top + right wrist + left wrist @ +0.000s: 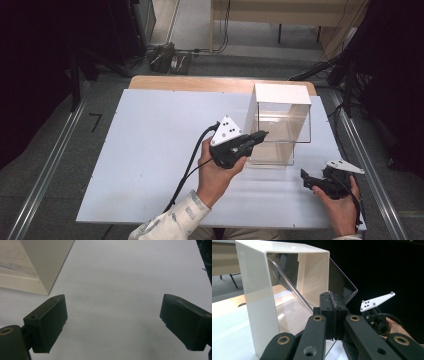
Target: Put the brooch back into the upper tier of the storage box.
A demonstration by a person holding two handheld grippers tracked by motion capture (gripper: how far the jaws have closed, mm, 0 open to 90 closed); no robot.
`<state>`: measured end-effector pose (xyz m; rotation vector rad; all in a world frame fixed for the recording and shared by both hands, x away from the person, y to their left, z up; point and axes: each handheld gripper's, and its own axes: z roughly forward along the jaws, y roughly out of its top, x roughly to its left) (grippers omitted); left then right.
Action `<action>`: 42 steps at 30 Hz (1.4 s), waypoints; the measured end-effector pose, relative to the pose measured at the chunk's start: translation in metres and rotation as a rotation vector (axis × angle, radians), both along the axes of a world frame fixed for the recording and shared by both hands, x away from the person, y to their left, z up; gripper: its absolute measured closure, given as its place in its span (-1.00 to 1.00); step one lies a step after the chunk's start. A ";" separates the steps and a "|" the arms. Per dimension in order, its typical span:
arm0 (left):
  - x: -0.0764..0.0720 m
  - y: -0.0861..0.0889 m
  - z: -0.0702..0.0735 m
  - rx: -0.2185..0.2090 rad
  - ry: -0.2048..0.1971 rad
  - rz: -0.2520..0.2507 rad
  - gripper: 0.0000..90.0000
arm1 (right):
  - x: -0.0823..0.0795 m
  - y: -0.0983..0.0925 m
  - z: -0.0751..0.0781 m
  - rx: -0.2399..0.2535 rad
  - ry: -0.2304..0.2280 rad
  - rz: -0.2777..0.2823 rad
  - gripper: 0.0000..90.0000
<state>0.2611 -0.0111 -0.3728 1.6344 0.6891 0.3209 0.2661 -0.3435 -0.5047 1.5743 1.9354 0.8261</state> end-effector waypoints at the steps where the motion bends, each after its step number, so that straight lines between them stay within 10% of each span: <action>1: 0.000 -0.001 0.000 -0.002 -0.001 0.000 1.00 | 0.000 0.000 0.000 0.000 0.000 0.001 -0.87; 21: 0.005 -0.017 0.004 0.034 -0.029 0.022 1.00 | 0.000 0.000 0.000 0.004 0.002 0.004 -0.87; 42: -0.013 0.014 0.002 -0.014 -0.006 0.018 0.40 | 0.000 0.000 0.000 0.000 -0.003 0.002 -0.87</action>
